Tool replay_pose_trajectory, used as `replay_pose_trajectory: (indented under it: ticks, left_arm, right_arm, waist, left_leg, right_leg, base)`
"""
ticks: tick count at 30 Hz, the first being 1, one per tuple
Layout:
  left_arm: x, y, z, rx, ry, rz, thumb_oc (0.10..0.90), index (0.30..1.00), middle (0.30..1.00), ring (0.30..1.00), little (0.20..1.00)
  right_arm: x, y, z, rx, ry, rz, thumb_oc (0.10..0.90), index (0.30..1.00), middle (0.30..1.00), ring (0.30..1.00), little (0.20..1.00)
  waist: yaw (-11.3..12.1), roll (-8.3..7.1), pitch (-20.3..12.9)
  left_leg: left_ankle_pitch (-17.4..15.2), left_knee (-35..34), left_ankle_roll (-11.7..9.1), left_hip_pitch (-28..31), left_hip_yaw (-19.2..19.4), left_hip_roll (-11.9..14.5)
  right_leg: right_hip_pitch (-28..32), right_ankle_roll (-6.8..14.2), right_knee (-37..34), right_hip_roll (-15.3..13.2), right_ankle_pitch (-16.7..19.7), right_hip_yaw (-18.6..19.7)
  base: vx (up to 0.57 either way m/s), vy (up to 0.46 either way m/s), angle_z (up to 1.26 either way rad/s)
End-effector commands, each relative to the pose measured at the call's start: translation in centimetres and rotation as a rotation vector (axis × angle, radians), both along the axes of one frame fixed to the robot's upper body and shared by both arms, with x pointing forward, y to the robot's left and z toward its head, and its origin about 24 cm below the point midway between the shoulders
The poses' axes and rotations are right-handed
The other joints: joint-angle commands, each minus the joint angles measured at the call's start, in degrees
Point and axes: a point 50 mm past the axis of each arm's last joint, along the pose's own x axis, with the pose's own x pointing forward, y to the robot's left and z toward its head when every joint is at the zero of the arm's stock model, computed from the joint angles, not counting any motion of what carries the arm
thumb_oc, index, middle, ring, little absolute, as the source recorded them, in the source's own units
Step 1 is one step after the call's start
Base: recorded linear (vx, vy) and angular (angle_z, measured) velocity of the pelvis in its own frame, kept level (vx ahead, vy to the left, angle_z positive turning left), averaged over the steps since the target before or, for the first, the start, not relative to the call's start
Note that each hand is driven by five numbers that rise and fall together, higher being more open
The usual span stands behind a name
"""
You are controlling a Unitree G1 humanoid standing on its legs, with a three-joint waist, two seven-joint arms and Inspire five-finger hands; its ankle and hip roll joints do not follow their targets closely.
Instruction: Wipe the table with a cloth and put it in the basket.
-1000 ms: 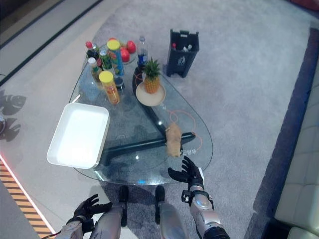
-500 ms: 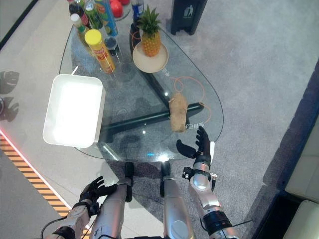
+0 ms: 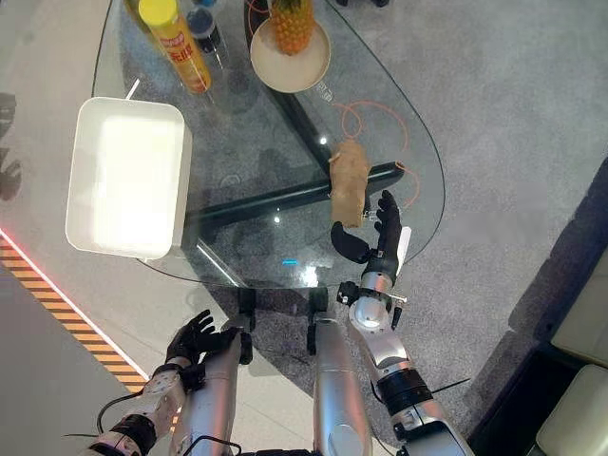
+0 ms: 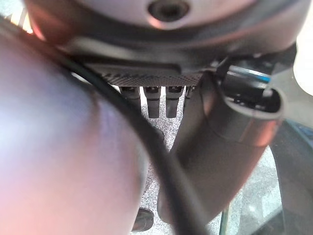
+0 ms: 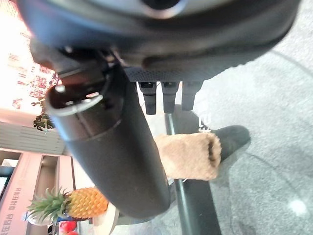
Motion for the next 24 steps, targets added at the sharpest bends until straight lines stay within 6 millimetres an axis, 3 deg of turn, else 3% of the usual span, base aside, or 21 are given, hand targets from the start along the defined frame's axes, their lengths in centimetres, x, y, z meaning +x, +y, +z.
replay_pose_trajectory:
  ticks: [1, 12, 24]
  left_arm:
    - [-2.4, -1.3, -1.5, -0.026, 0.068, 0.009, 0.800, 0.900, 0.900, 0.900, 0.900]
    - [-1.7, -1.6, -1.0, -0.032, 0.060, 0.016, 0.800, 0.900, 0.900, 0.900, 0.900]
    - [-0.8, -2.2, -0.5, -0.045, 0.039, 0.012, 0.800, 0.900, 0.900, 0.900, 0.900]
  right_arm:
    - [-0.7, 0.0, 5.3, -0.006, -0.265, -0.005, 0.800, 0.900, 0.900, 0.900, 0.900]
    - [-0.5, -0.3, 8.1, 0.077, -0.364, -0.149, 0.800, 0.900, 0.900, 0.900, 0.900]
    - [0.8, -1.1, 9.1, 0.042, -0.313, -0.275, 0.800, 0.900, 0.900, 0.900, 0.900]
  waist:
    - [0.1, -1.16, -0.5]
    - [0.8, -0.94, -0.5]
    - [1.5, -0.02, -0.5]
  left_leg:
    - [-5.9, 10.0, 4.6, -3.5, 5.9, -2.9]
    - [-5.6, 9.6, 5.4, -7.0, 5.2, -3.3]
    - [-5.6, 10.2, 5.8, -11.0, 4.7, -3.9]
  right_leg:
    - [0.8, -1.4, -4.2, 0.9, 4.4, -3.8]
    - [-3.7, -1.0, -3.8, 1.2, 5.8, -3.8]
    - [-8.4, -1.1, -3.4, 1.0, 6.7, -4.0]
  base:
    - [0.05, 0.060, 0.02]
    - [0.02, 0.021, 0.02]
    - [0.00, 0.017, 0.01]
